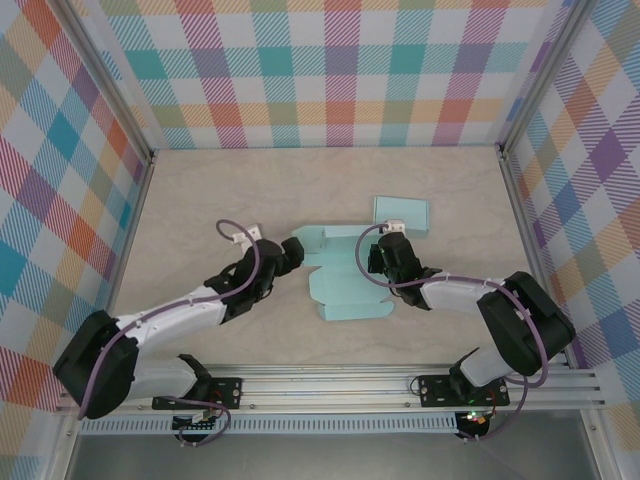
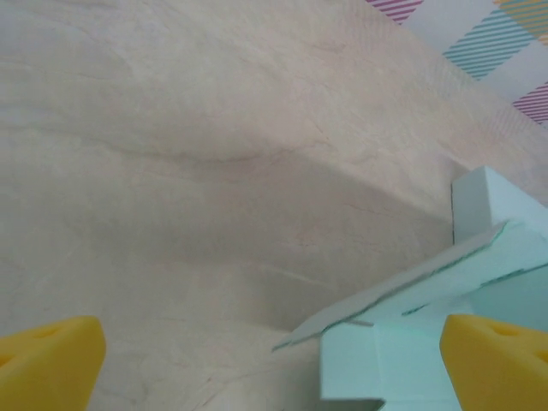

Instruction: Fold the paper box

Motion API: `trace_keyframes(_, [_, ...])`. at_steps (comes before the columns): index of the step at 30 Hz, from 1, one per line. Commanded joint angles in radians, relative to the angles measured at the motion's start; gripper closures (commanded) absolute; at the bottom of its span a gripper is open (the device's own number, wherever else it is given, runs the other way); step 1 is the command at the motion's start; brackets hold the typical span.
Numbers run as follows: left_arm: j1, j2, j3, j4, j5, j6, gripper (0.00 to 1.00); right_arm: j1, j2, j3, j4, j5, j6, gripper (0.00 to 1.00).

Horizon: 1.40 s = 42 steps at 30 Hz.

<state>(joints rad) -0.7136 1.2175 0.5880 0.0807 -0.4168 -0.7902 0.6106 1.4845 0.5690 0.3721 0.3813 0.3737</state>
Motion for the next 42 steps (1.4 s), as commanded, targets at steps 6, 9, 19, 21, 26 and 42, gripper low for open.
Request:
trace_keyframes(6, [-0.038, -0.063, -0.135, 0.087, 0.199, -0.064, 0.00, 0.014, -0.017, 0.028, 0.004, 0.027, -0.013, 1.00])
trace_keyframes(9, [-0.066, -0.039, -0.131, 0.135, 0.238, -0.047, 0.03, 0.018, -0.016, 0.027, 0.004, 0.029, -0.012, 1.00])
trace_keyframes(19, [-0.073, 0.128, -0.105, 0.331, 0.279, -0.045, 0.20, 0.038, -0.032, 0.010, 0.004, 0.044, -0.009, 1.00])
trace_keyframes(21, [-0.073, 0.167, -0.087, 0.351, 0.289, -0.040, 0.25, 0.041, -0.035, 0.006, 0.008, 0.045, -0.010, 1.00])
trace_keyframes(26, [-0.073, 0.245, -0.064, 0.408, 0.288, -0.044, 0.34, 0.049, -0.036, -0.001, 0.010, 0.048, -0.004, 1.00])
trace_keyframes(42, [-0.075, 0.265, 0.001, 0.442, 0.279, 0.073, 0.71, 0.060, -0.035, -0.006, -0.003, 0.066, 0.004, 1.00])
